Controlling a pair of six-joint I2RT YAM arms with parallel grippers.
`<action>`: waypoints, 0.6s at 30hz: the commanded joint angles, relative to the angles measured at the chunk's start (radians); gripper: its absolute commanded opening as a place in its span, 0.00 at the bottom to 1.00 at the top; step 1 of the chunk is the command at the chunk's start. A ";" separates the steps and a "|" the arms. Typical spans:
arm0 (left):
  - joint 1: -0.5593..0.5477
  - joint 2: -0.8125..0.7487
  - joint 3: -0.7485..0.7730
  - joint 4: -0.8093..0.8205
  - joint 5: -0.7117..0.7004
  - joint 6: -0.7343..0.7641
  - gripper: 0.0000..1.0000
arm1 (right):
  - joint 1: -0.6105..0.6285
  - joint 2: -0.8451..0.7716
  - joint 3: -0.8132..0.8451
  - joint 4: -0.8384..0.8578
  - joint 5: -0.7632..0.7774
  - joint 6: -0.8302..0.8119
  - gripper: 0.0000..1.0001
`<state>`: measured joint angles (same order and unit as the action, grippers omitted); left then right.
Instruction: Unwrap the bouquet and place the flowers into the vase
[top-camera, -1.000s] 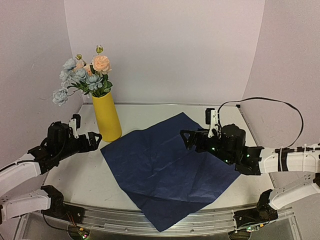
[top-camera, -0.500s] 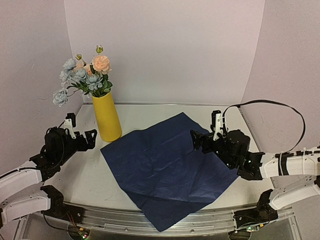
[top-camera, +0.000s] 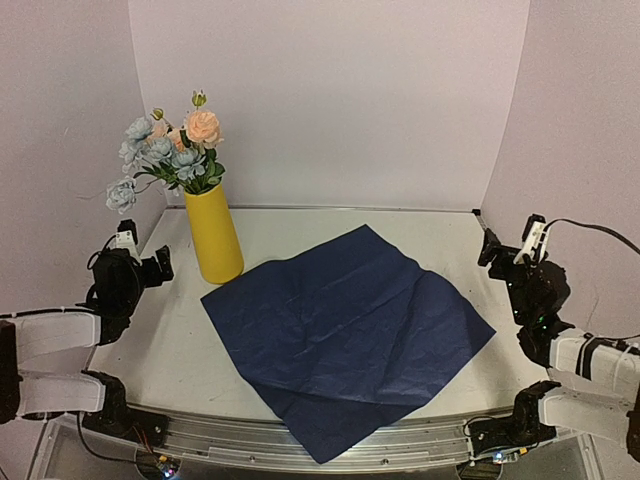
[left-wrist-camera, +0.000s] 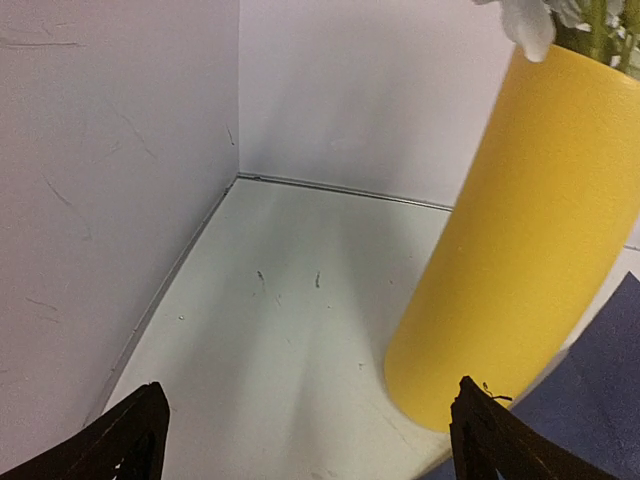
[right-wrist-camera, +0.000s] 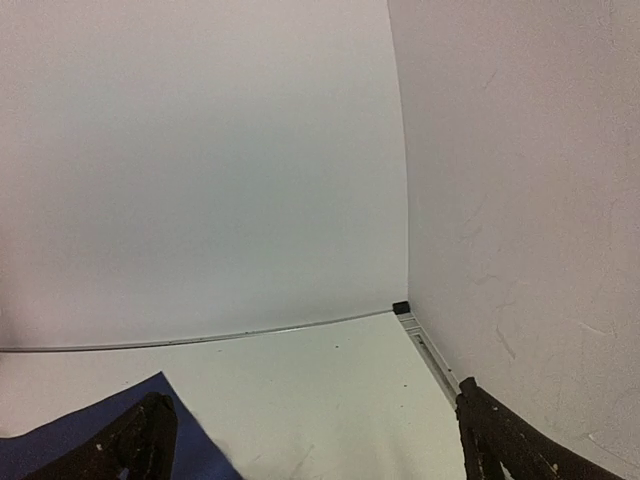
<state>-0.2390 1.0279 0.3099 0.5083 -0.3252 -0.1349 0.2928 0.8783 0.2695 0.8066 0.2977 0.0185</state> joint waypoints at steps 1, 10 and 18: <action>0.120 0.081 -0.014 0.229 0.116 -0.011 1.00 | -0.146 0.119 -0.041 0.219 -0.120 -0.038 0.97; 0.171 0.325 -0.044 0.513 0.164 0.060 1.00 | -0.202 0.529 -0.059 0.651 -0.184 -0.089 0.95; 0.181 0.361 -0.036 0.524 0.202 0.074 1.00 | -0.203 0.642 -0.058 0.764 -0.246 -0.114 0.97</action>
<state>-0.0662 1.3815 0.2703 0.9539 -0.1593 -0.0807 0.0956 1.5169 0.1963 1.2713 0.0841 -0.0727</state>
